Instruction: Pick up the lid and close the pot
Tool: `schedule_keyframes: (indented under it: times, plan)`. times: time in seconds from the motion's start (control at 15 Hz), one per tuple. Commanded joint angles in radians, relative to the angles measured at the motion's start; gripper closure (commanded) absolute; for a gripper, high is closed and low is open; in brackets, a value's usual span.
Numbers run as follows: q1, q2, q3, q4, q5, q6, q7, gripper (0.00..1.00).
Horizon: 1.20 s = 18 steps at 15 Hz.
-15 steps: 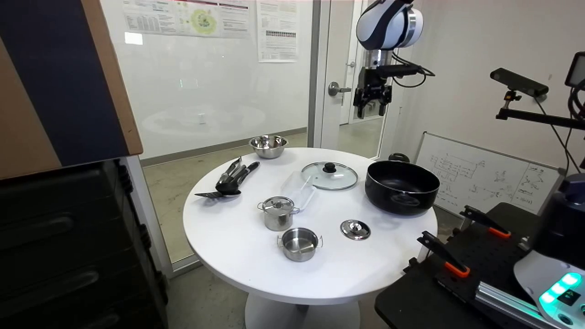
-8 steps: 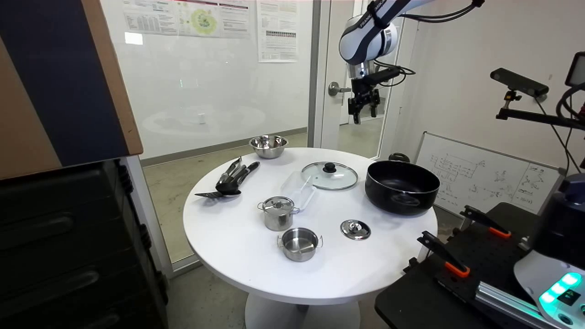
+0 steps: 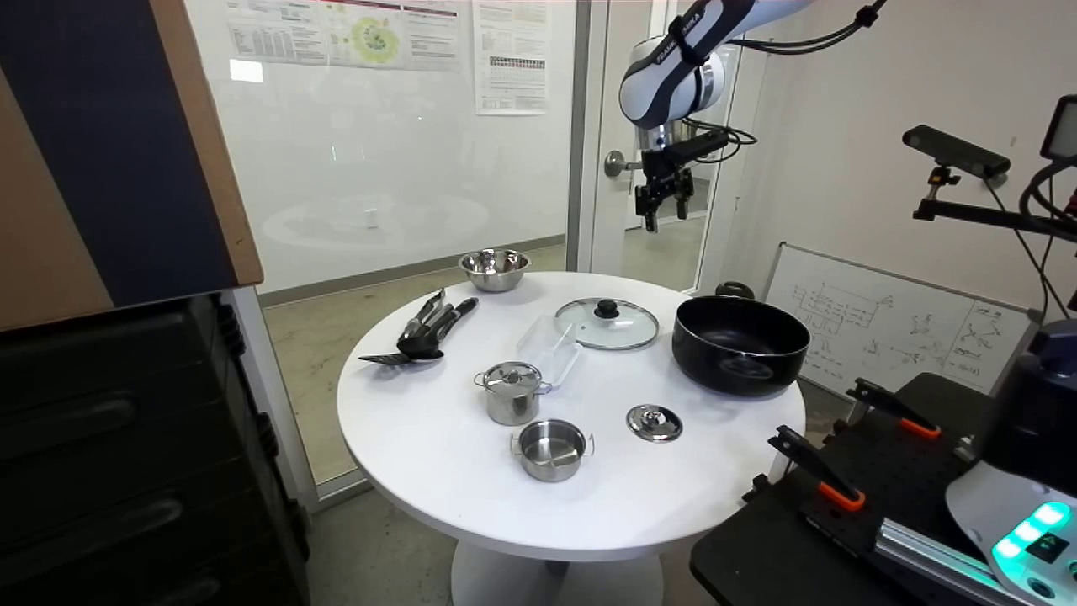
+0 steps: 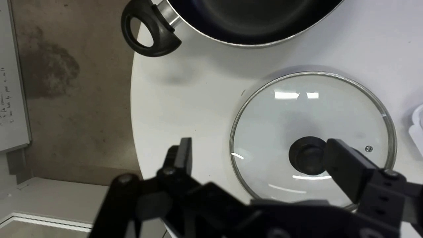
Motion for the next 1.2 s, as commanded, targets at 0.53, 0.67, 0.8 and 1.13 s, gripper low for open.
schedule_keyframes:
  times: [0.53, 0.67, 0.8, 1.13]
  plan:
    - [-0.042, 0.087, 0.07, 0.025, 0.069, 0.098, -0.137, 0.0]
    - [-0.048, 0.127, 0.085, 0.043, 0.09, 0.125, -0.16, 0.0]
    - [-0.054, 0.166, 0.096, 0.065, 0.113, 0.132, -0.17, 0.0]
    - [-0.061, 0.256, 0.112, 0.133, 0.147, 0.138, -0.184, 0.0]
